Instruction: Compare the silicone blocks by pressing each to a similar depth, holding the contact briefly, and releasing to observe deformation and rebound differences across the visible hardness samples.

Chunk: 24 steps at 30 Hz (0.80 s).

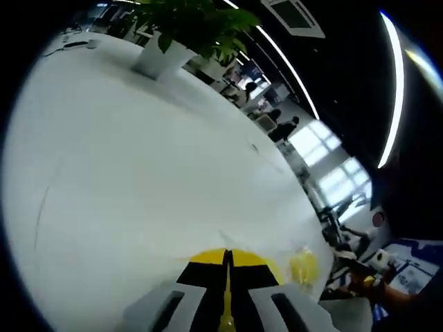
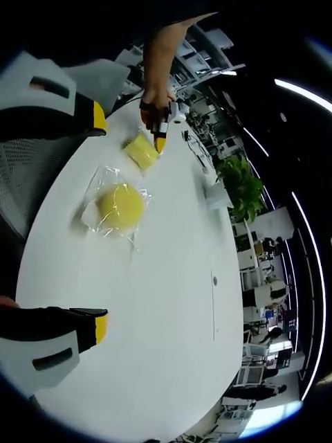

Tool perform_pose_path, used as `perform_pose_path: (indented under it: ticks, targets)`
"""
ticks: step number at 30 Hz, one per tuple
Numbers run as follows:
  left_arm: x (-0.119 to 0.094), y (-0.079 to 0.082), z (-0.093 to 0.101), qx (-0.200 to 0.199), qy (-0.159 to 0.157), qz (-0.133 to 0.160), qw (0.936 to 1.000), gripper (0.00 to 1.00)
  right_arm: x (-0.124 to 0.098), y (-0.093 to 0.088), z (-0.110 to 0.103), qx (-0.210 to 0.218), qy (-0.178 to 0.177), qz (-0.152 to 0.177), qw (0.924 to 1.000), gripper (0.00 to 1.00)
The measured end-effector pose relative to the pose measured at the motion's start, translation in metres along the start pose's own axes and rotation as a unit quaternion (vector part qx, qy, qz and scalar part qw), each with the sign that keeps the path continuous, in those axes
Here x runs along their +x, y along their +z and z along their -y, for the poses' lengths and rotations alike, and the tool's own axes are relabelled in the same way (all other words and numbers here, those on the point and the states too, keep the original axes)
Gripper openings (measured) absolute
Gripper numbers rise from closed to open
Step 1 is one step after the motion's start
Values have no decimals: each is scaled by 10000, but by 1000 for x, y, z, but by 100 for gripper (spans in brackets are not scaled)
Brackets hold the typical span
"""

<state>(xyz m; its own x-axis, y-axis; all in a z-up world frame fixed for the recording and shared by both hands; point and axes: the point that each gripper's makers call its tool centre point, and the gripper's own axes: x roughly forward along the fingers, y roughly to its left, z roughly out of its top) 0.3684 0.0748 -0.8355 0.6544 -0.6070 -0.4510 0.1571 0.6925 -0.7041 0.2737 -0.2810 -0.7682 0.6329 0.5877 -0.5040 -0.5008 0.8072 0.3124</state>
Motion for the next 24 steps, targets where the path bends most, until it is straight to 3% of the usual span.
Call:
perform_pose_path:
  ticks: [4,5,9,13,17,24]
  targets:
    - [-4,1,8,-496,-101,13,9987,0,-1,-2,2,-10,4,-36,10000,96]
    - [-7,2,12,-318,-223,0,9992,0,-1,-3,2,-9,6,-48,10000,96]
    - [-9,2,21,-16,-162,-16,9999,0,-1,-1,2,-31,3,-40,10000,96]
    - [-12,8,36,173,-339,139,9992,0,2,1,1,-66,45,-22,10000,96]
    - [-18,17,45,296,-322,370,9984,0,4,3,-3,-102,102,-14,9999,96]
    - [-27,30,59,872,-373,579,9938,0,8,4,-13,-298,210,-69,9993,96]
